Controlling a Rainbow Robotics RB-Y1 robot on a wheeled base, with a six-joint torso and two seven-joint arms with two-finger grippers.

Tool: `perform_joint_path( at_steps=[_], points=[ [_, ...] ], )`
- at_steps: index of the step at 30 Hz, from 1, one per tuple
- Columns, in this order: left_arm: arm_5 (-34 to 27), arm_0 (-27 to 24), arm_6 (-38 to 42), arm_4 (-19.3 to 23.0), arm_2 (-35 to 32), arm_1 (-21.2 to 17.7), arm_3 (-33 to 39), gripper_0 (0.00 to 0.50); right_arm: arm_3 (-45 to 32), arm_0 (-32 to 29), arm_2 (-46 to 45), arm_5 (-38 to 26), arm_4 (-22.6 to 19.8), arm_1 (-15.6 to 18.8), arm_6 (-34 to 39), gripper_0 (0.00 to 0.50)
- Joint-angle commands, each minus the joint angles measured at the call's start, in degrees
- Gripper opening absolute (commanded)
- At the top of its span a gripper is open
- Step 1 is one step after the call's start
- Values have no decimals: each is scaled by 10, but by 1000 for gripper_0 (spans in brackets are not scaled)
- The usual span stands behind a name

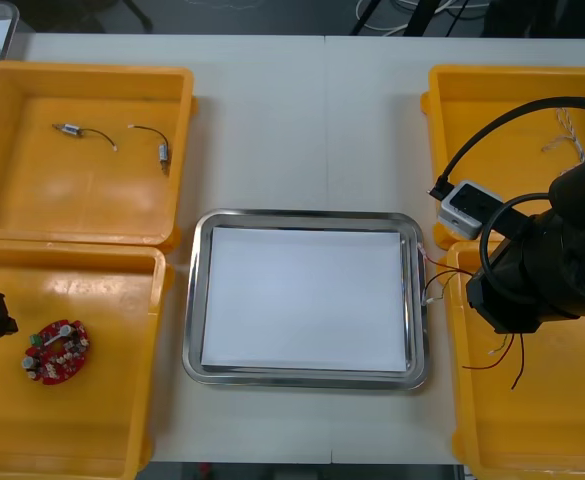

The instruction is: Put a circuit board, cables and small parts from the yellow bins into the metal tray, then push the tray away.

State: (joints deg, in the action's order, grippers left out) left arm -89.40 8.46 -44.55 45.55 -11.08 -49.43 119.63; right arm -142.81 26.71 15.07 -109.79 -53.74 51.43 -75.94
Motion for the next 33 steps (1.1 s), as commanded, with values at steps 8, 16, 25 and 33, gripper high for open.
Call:
perform_joint_path(
  at_steps=[8,16,25,33],
  points=[
    [45,-25,-13,-34,55,13,-26,500,-8,15,5,-2,-1,17,26,0],
    [83,-25,-12,-56,89,13,-42,500,-8,15,5,-2,-1,17,26,0],
    [106,-25,-12,-75,110,13,-55,500,-8,15,5,-2,-3,17,27,0],
    [107,-25,-11,-73,111,13,-55,500,-8,15,5,-2,-4,17,27,0]
  ],
)
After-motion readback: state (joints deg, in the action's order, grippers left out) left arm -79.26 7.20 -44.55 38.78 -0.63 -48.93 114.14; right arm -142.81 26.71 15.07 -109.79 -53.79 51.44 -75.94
